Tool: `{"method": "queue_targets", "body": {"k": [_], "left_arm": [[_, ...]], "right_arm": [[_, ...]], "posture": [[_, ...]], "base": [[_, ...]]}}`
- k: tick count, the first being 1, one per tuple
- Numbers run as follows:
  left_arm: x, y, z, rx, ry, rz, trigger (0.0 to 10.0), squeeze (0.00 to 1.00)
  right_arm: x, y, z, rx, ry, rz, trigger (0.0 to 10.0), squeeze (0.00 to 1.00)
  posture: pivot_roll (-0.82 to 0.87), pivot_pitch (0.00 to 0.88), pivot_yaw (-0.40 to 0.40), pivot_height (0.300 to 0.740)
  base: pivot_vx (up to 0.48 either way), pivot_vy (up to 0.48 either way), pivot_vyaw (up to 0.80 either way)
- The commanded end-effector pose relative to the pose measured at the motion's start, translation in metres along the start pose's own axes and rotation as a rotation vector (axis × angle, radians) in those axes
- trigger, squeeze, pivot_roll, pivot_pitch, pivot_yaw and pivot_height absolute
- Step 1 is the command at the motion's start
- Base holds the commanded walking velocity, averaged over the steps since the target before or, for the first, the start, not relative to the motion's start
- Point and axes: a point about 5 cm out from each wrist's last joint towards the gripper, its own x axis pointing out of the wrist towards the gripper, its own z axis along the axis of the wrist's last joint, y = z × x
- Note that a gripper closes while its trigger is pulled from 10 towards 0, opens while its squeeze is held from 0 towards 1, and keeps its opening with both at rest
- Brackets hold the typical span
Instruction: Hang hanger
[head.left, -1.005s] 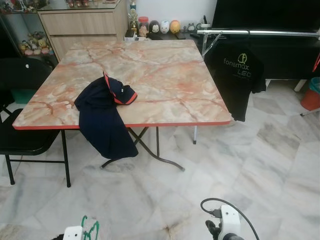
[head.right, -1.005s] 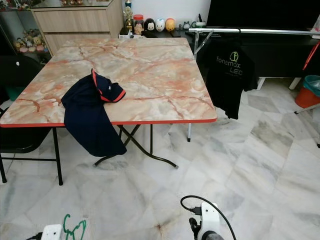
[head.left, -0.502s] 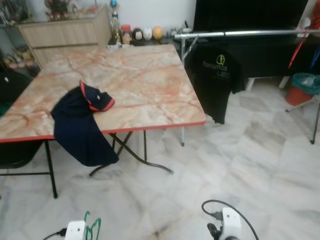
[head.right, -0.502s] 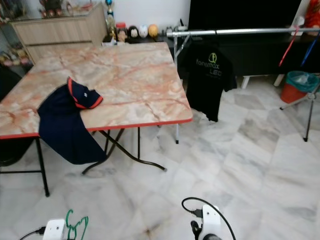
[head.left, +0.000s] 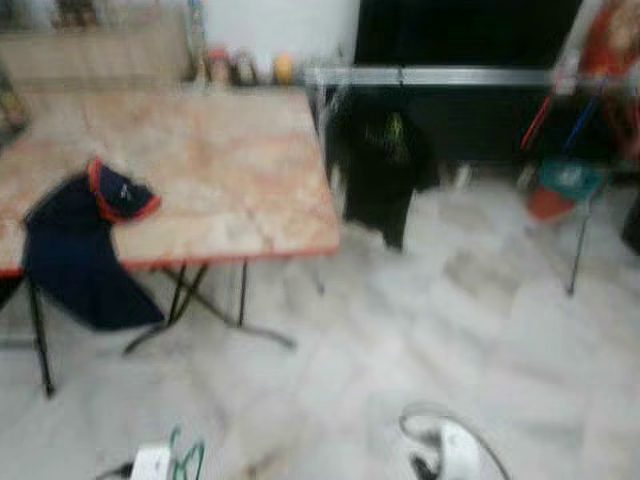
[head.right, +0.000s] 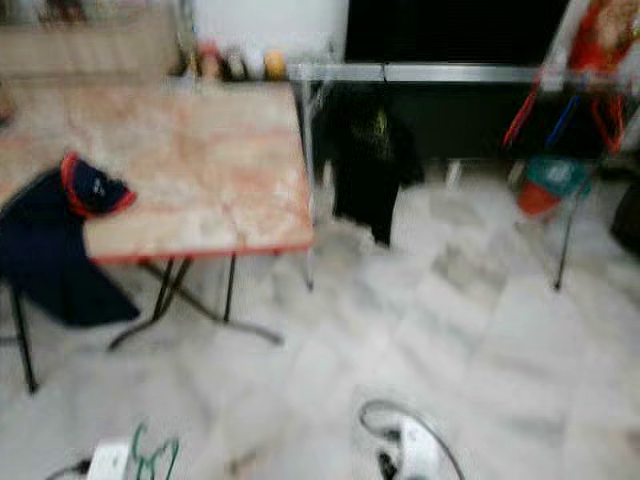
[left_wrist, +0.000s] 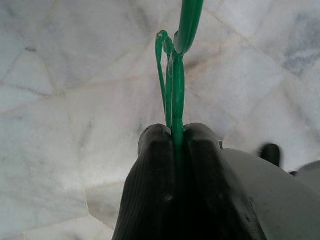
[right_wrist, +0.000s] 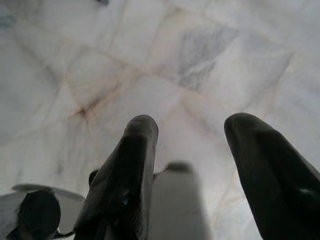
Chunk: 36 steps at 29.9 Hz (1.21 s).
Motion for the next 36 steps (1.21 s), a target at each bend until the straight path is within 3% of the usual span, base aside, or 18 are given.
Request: {"method": "queue_targets", "body": {"k": [1,29,36], "left_arm": [[0.0020,-0.0061,0.0026,0.010,-0.001,-0.015,10.0,0.00],[0.0050,-0.0153,0.0093,0.000,-0.028,-0.029,10.0,0.00],[0.0053,-0.0157,0.0107,-0.011,-0.035,-0.031,10.0,0.00]], "right_arm": [[-0.0009,-0.0114,0.0038,-0.002,-0.012,-0.030,10.0,0.00],[-0.0019,-0.0165,0.0031,0.009,-0.014,-0.037,10.0,0.00],[-0.0019,-0.0167,0.0033,0.008,-0.014,-0.036,10.0,0.00]], "posture": [[-0.04,0.000,0.022,0.740],[-0.04,0.000,0.008,0.740],[-0.04,0.000,0.007,0.740]], "base": [[0.000,-0.472,0.00],[0.000,-0.472,0.00],[0.000,-0.040,0.00]]}}
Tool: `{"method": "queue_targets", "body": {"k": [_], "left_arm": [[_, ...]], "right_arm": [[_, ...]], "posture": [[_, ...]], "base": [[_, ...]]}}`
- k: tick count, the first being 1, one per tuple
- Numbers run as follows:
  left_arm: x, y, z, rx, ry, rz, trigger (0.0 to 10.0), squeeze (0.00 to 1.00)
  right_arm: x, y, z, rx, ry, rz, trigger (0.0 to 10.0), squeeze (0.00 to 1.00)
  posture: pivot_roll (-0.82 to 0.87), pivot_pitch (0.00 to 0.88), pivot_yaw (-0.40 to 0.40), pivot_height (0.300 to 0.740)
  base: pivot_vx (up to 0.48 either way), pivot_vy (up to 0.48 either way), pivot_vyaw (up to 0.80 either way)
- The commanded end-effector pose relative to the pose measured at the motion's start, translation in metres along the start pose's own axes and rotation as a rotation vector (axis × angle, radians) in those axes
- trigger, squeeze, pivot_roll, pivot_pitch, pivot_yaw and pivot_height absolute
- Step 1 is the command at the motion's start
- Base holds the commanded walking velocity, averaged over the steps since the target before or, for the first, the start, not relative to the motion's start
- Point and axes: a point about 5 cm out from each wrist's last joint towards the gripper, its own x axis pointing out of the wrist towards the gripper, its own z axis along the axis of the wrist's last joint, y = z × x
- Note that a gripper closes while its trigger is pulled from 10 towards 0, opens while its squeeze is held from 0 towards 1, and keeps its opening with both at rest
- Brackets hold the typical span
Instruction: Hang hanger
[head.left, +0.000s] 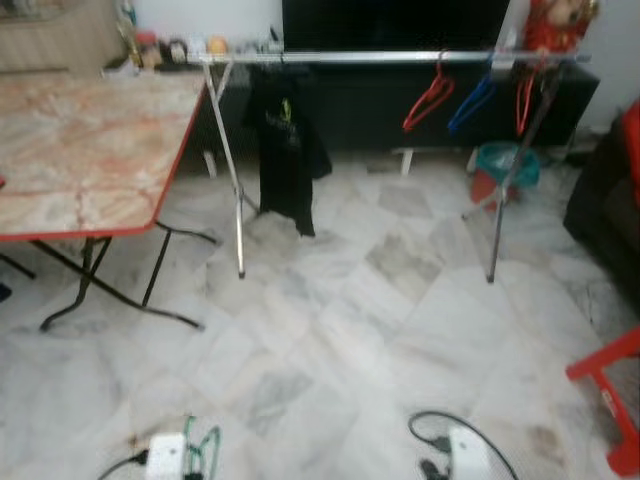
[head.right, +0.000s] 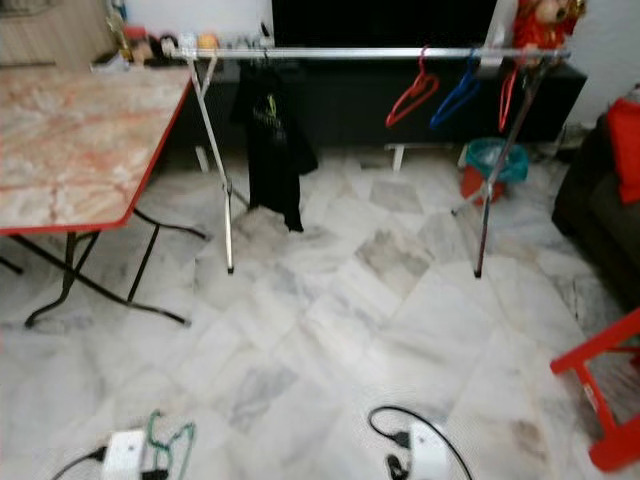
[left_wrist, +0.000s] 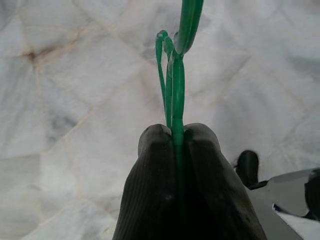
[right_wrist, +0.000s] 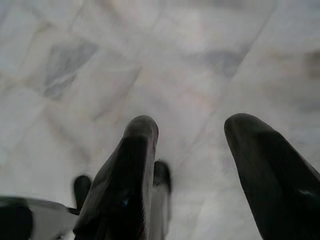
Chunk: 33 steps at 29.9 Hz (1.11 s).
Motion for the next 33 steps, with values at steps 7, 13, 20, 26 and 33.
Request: {"method": "queue_targets", "body": {"k": [7,13,20,26,33], "left_arm": [[-0.0035,0.0103,-0.0028,-0.027,-0.011,0.024,10.0,0.00],[-0.0036,0.0093,-0.0039,-0.013,-0.004,0.011,10.0,0.00],[-0.0042,0.0084,-0.0083,-0.006,0.016,0.010,10.0,0.00],[-0.0040,0.0081,-0.0081,-0.010,0.016,0.009,10.0,0.00],[-0.0038,0.0076,-0.0080,0.001,0.020,0.001,10.0,0.00]], "right_arm": [[0.0010,0.0122,-0.0011,0.005,-0.001,0.029,10.0,0.00],[0.0009,0.0117,-0.0019,0.001,0.004,0.028,10.0,0.00],[0.0009,0.0115,-0.0030,0.007,0.017,0.028,10.0,0.00],[0.0011,0.0119,-0.0021,-0.002,0.012,0.031,10.0,0.00],[0.0012,0.0120,-0.0017,-0.003,0.011,0.031,10.0,0.00]], "posture": [[-0.04,0.000,0.008,0.740],[-0.04,0.000,0.006,0.740],[-0.04,0.000,0.006,0.740],[-0.04,0.000,0.004,0.740],[-0.04,0.000,0.005,0.740]], "base": [[0.000,0.000,0.00],[0.149,0.000,0.00],[0.311,0.000,-0.45],[0.342,0.000,-0.25],[0.370,0.000,0.00]]}}
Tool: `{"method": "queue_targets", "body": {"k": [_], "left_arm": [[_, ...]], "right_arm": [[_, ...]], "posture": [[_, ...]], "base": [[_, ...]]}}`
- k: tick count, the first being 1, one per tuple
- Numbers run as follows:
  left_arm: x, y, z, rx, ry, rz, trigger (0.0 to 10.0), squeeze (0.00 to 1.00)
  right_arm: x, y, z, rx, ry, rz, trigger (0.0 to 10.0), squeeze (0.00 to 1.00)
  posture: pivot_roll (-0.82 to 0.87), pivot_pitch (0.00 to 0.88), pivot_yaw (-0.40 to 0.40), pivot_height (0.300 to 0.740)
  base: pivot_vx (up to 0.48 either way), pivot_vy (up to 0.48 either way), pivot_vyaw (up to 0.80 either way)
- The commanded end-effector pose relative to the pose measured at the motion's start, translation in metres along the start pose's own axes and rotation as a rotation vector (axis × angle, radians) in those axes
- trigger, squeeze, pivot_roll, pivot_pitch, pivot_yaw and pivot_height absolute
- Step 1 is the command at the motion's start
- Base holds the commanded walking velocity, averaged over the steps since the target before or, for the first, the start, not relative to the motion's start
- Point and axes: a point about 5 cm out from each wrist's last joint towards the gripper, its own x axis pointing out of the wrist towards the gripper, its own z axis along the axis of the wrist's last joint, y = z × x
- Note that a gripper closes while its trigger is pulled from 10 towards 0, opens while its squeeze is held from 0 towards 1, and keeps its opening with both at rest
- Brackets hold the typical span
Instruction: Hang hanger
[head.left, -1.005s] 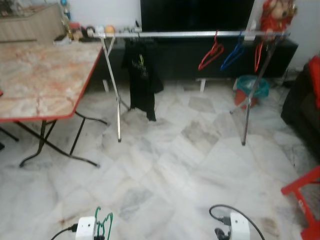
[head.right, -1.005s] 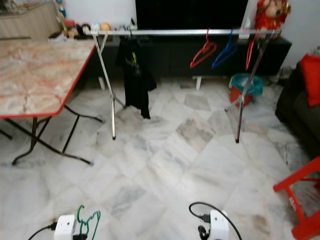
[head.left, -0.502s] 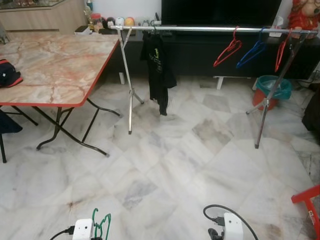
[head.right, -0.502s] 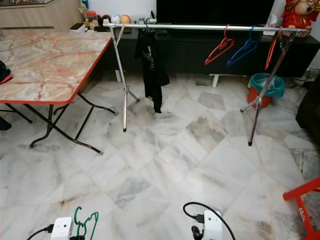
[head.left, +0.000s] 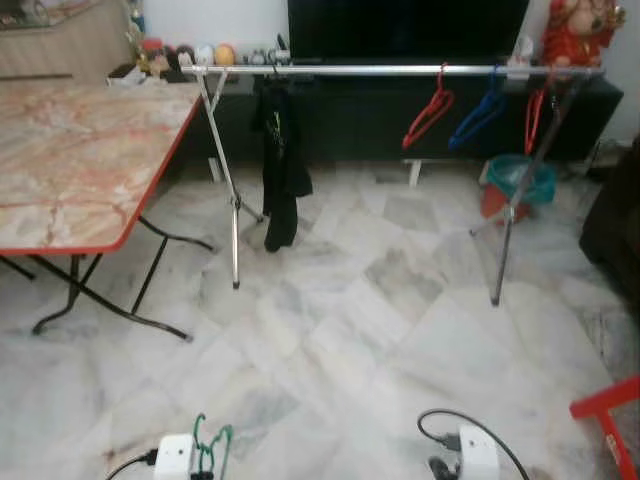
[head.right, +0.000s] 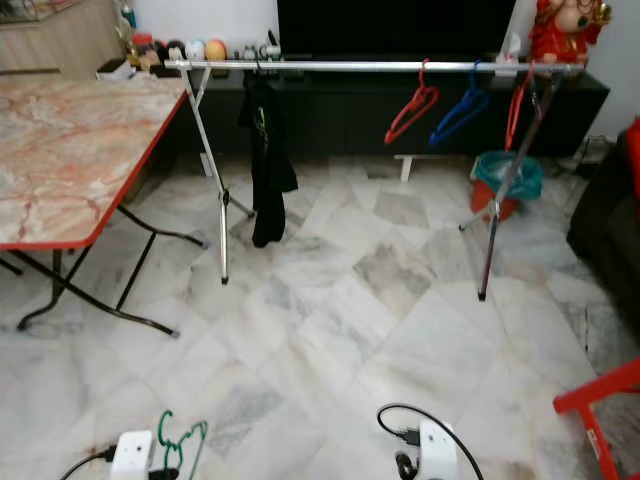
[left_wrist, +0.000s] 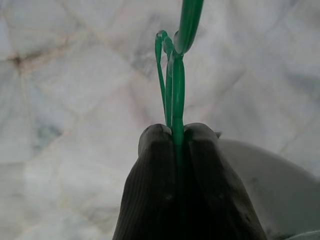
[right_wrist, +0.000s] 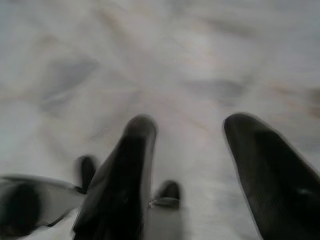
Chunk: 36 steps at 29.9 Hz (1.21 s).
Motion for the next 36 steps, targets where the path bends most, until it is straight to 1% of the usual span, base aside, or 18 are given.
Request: {"method": "queue_targets", "body": {"k": [1,9,15,19,22,25,36], "left_arm": [[0.004,-0.010,0.007,0.009,-0.018,-0.029,10.0,0.00],[0.004,-0.013,0.005,0.016,-0.004,-0.034,10.0,0.00],[0.007,-0.024,0.006,0.019,0.013,-0.038,10.0,0.00],[0.007,-0.021,0.007,0.021,0.018,-0.033,10.0,0.00],[0.006,-0.014,0.008,0.020,0.020,-0.023,10.0,0.00],[0.002,-0.007,-0.001,0.017,0.031,-0.017,10.0,0.00],[0.001,-0.008,-0.006,0.023,0.039,-0.023,10.0,0.00]], "right_arm": [[-0.004,-0.015,-0.007,-0.001,0.023,-0.040,10.0,0.00],[-0.004,-0.015,-0.008,0.001,0.023,-0.040,10.0,0.00],[-0.004,-0.015,-0.010,-0.005,0.027,-0.038,10.0,0.00],[-0.005,-0.015,-0.010,-0.003,0.025,-0.038,10.0,0.00],[-0.005,-0.015,-0.011,0.000,0.024,-0.037,10.0,0.00],[-0.005,-0.015,-0.012,-0.003,0.027,-0.035,10.0,0.00],[-0.005,-0.014,-0.014,-0.007,0.036,-0.034,10.0,0.00]], "posture": [[-0.04,0.000,0.005,0.740],[-0.05,0.000,0.007,0.740],[-0.05,0.000,0.010,0.740],[-0.06,0.000,0.010,0.740],[-0.06,0.000,0.009,0.740],[-0.06,0.000,0.009,0.740],[-0.07,0.000,0.014,0.740]], "base": [[0.371,0.000,0.00],[0.374,0.000,0.00],[0.376,0.000,0.00],[0.381,0.000,0.00],[0.382,0.000,0.00],[0.380,0.000,0.00],[0.384,0.000,0.00]]}}
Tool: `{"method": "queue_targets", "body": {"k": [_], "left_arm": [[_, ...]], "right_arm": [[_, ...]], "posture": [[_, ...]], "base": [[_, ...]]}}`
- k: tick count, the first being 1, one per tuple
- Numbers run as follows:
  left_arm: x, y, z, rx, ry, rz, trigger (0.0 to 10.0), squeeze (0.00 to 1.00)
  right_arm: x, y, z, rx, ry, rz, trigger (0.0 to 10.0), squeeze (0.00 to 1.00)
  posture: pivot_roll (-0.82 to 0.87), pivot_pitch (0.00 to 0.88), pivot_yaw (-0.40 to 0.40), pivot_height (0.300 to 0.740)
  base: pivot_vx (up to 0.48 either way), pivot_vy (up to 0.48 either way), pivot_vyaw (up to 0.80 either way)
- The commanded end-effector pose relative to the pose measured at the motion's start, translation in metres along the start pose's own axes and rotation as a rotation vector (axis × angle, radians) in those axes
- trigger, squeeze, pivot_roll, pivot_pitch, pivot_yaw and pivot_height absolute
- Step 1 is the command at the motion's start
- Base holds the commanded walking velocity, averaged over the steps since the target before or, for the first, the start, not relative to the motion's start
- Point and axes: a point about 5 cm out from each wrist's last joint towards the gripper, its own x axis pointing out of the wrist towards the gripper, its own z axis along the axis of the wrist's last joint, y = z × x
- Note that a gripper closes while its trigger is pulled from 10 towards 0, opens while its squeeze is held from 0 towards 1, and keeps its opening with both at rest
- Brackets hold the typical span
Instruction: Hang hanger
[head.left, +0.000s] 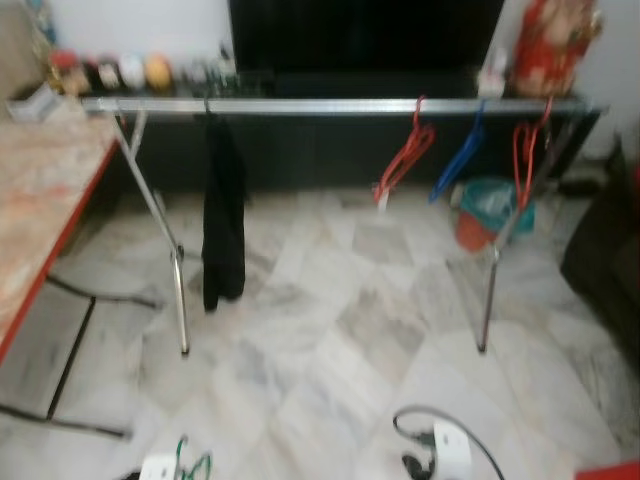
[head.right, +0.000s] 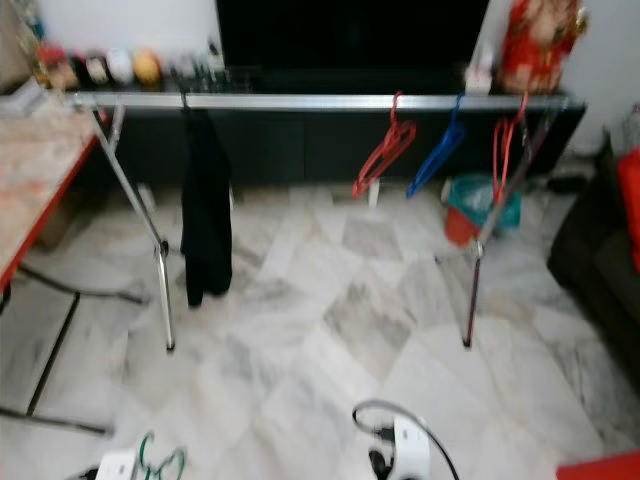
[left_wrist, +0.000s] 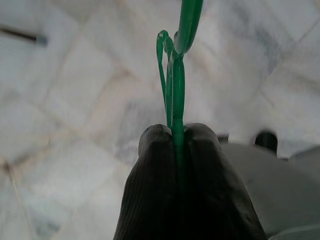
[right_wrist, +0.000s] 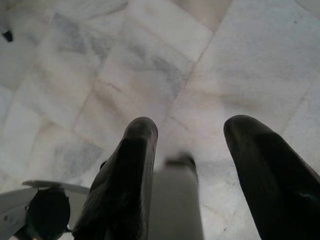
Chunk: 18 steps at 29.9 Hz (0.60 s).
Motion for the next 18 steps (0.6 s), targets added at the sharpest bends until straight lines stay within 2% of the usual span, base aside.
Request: {"method": "queue_targets", "body": {"k": [1,10,18], "left_arm": [[0.0008,-0.0047,-0.0008,0.007,0.005,-0.017,10.0,0.00],[0.0024,-0.0071,0.0031,0.001,-0.002,-0.017,10.0,0.00],[0.0009,-0.0065,-0.0023,-0.012,0.008,-0.017,10.0,0.00]], "right_arm": [[-0.0013,-0.0073,-0.0014,-0.002,0.004,-0.022,10.0,0.00],[-0.0016,-0.0083,-0.0023,-0.010,0.010,-0.022,10.0,0.00],[-0.0022,-0.0105,-0.0028,-0.017,0.009,-0.018,10.0,0.00]], "posture": [[-0.07,0.000,0.014,0.740],[-0.07,0.000,0.000,0.740],[-0.07,0.000,-0.004,0.740]], "base": [[0.390,0.000,0.00],[0.386,0.000,0.00],[0.385,0.000,0.00]]}}
